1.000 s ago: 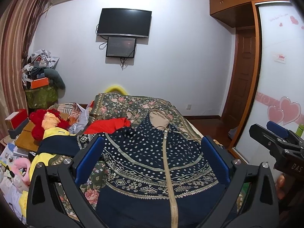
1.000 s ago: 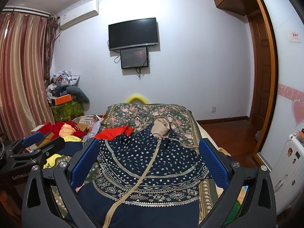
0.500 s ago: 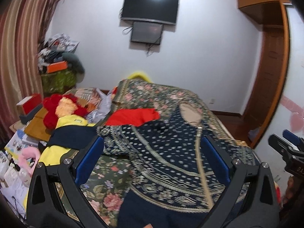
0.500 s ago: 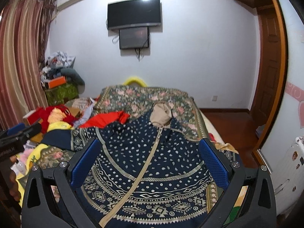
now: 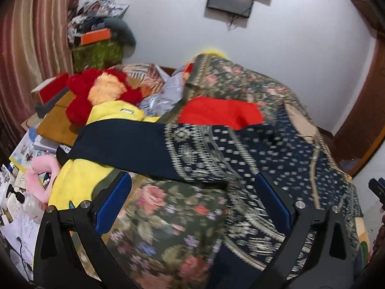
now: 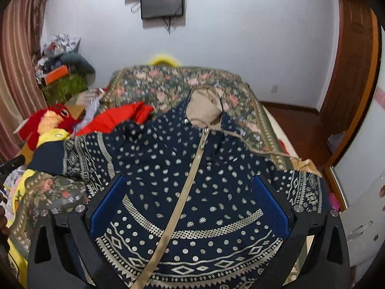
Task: Fold large clothes
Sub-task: 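Move the left tool to the jacket sleeve nearest it and grasp the cuff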
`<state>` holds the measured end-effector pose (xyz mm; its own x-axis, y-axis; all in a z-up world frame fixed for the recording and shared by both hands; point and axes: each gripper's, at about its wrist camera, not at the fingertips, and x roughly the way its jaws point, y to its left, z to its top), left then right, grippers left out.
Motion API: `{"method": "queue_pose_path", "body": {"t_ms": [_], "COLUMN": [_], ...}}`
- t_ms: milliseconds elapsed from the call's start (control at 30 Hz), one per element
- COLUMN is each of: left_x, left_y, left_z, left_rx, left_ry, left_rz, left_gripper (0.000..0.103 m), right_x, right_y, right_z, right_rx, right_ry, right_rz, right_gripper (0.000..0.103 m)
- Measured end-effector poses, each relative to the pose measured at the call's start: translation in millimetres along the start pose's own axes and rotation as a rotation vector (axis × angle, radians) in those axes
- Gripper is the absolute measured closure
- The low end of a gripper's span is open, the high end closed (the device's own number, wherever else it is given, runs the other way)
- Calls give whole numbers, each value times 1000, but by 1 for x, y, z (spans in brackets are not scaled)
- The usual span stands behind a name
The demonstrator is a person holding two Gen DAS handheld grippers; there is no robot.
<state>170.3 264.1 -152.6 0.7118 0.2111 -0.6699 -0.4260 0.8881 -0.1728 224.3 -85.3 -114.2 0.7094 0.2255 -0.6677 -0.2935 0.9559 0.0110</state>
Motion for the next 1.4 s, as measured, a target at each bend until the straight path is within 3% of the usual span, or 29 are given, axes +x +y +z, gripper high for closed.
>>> {"method": "queue_pose_path", "body": {"t_ms": [200,433,533,767,867,967,1033,1133,1233,1400], "left_x": [47,96,114,149,158,161,162,162,160,125], "left_y": [61,126,148,178,183,186,187,181,175,140], "left_z": [7,8,7,14,21,29,34,40,47,78], "left_rx": [-98,-271,-351,-473,-492,-487,-461,-373,-335,-234], "left_ry": [104,226,267,280,261,240,228,203,200,91], "left_rz": [-26,-119,-158,-198,-174,-99,-34,160,223,211], "left_gripper": [0,0,1,11,19,35,58,83,94,99], "right_x": [37,64,67,65,63,61,58,55,51,43], "right_y": [2,3,3,2,-2,-6,-9,-13,-20,-37], "right_z": [2,-2,-4,-3,-2,-1,-1,0,-2,-1], "right_rx": [-5,10,11,13,23,35,42,56,75,100], "right_ry": [109,200,214,204,196,189,186,185,182,169], "right_rz": [-14,-8,-13,-27,-33,-32,-30,-26,-19,-19], "right_gripper": [0,0,0,0,0,0,0,0,0,0]}}
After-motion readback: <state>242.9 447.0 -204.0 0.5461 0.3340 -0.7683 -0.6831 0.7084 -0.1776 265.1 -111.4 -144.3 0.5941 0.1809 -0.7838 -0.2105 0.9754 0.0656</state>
